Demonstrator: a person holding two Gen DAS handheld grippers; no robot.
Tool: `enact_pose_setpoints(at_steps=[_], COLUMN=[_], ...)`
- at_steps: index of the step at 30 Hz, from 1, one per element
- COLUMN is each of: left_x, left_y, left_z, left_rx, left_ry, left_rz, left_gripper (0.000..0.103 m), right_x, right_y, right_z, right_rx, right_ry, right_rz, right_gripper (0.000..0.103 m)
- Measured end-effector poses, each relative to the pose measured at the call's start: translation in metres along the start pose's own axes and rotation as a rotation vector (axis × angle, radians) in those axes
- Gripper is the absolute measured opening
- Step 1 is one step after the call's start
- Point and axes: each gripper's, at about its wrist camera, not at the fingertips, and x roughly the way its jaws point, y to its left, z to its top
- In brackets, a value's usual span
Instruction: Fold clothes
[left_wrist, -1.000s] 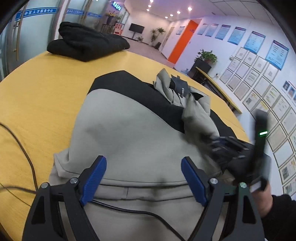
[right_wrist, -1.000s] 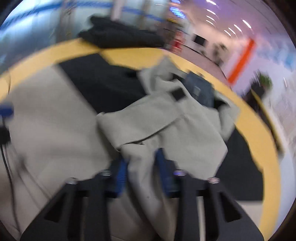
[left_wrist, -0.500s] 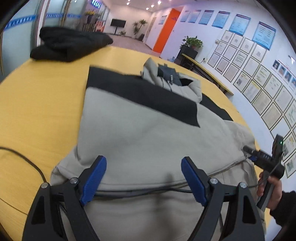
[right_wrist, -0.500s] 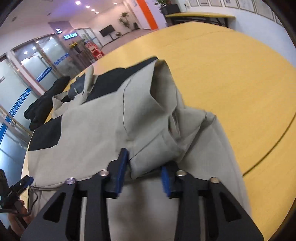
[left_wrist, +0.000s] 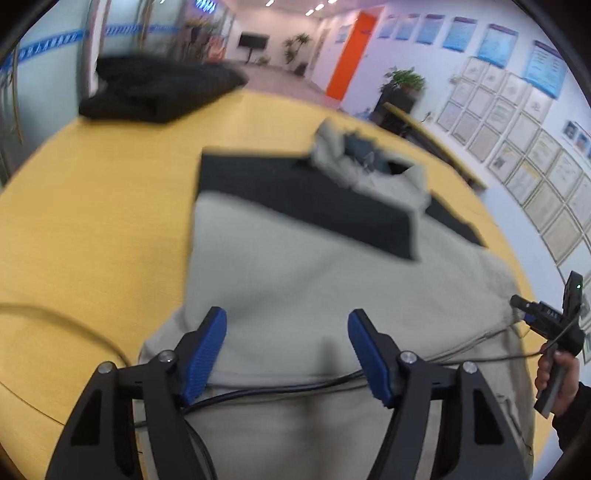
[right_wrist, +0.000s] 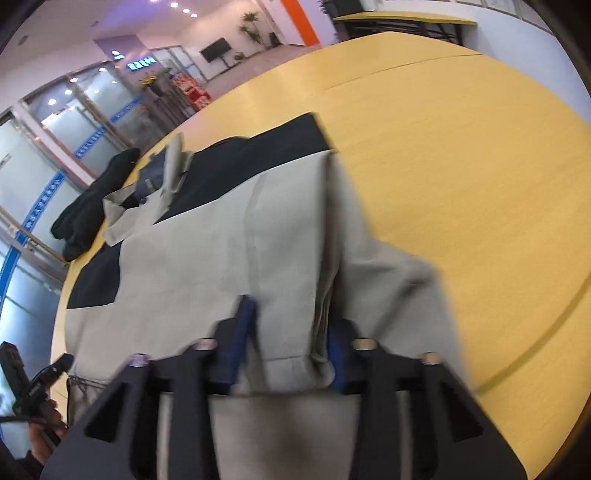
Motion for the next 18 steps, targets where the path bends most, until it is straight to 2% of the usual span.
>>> enact_pose_setpoints(at_steps=[1,2,3,4,6,8,9,10,13,14,18], left_x=[-0.007,-0.009,-0.011,-0.005,0.02,0.051,0.058,0.053,0.043,0.039,-0.012], left_y=[-0.011,-0.022,-0.032,-0.04,-0.041,-0.025,-0.019,-0.015,-0.01,-0.008,0.002], left_z=[0.004,0.006,0.007,0.008,0.005,-0.002,-0.006,-0.01,-0.012,-0.012,-0.005], left_rx=[0.028,0.061,0.094,0.127,0.139,0.055,0.03,0.035,0.028,0.026,0.029], left_ry=[-0.041,-0.065,-0.088,-0.078,-0.011,0.086,0.101,0.046,0.062,0.07,0.09], left_rz=[-0.038,-0.059,-0.079,-0.082,-0.053,-0.024,-0.023,-0.033,-0.036,-0.036,0.0], left_gripper=[0.084,0.093,0.096,0.096,0.096,0.093,0.091,0.092,0.089,0.089,0.086], right_x=[-0.008,-0.015,-0.023,-0.031,-0.031,-0.02,-0.015,-0.012,-0.035,-0.042,-0.073], right_y=[-0.002,-0.004,-0.006,-0.006,0.009,0.027,0.037,0.044,0.041,0.04,0.037], right_z=[0.001,0.003,0.004,0.006,0.01,0.014,0.015,0.016,0.01,0.008,0.001], right_rx=[-0.02,-0.04,-0.061,-0.087,-0.173,-0.249,-0.286,-0.318,-0.342,-0.35,-0.381], right_ry=[-0.013,-0.025,-0.038,-0.052,-0.063,-0.05,-0.044,-0.037,-0.026,-0.022,-0.006], right_rz=[-0.029,-0.058,-0.087,-0.11,-0.067,-0.001,0.033,0.058,0.036,0.029,-0.001], right_gripper=[0.053,0.066,0.073,0.074,0.075,0.077,0.077,0.077,0.076,0.072,0.073])
